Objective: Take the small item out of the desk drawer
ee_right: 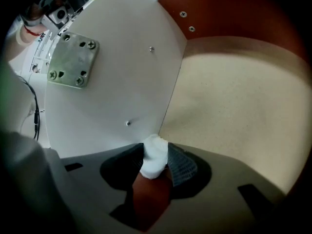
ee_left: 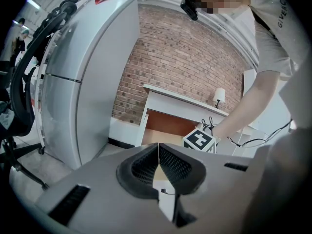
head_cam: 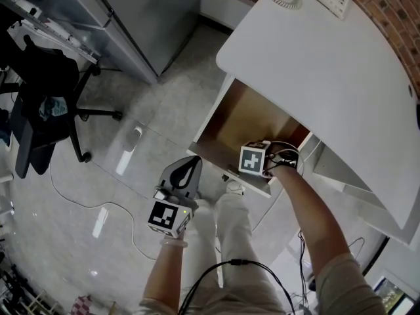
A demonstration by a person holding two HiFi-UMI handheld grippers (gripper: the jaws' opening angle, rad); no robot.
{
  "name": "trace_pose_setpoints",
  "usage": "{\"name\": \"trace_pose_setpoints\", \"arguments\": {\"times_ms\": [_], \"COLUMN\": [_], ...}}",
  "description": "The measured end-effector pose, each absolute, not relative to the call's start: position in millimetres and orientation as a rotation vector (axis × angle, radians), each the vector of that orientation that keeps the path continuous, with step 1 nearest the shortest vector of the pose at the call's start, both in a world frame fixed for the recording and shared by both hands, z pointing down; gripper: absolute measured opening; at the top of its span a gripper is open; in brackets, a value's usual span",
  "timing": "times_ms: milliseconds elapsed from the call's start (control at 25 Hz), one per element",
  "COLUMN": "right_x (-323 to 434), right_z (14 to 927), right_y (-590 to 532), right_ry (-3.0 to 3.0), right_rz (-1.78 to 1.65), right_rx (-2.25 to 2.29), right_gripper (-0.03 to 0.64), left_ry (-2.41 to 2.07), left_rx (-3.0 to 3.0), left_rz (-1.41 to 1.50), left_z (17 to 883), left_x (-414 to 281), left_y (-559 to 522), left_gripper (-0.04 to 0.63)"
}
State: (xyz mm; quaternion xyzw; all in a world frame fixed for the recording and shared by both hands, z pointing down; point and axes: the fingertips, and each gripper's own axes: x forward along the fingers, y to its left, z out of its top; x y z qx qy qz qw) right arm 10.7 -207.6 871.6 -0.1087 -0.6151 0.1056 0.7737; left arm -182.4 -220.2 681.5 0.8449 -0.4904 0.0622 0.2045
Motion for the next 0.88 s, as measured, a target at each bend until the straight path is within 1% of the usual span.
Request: {"name": "trace_pose_setpoints", "arguments": {"times_ms": [280, 880], "right_x": [6.0, -5.2], "right_z": [848.0, 773.2], "right_y": [-211.3, -210.6], "right_ry": [-1.372, -1.602], "right_rz": [0.150, 0.239], "right_rx": [-0.152, 0.144], "right_gripper": [0.160, 0.160], "left_ry": [-1.343, -1.336], "left_rx": [2.362, 2.408], "left_rz": [0.159, 0.181], "left_z": [658.1, 609.4], "left_x": [-172.1, -167.5], "left_y": [-214.6, -220.7], "left_gripper": [0.008, 0.008]}}
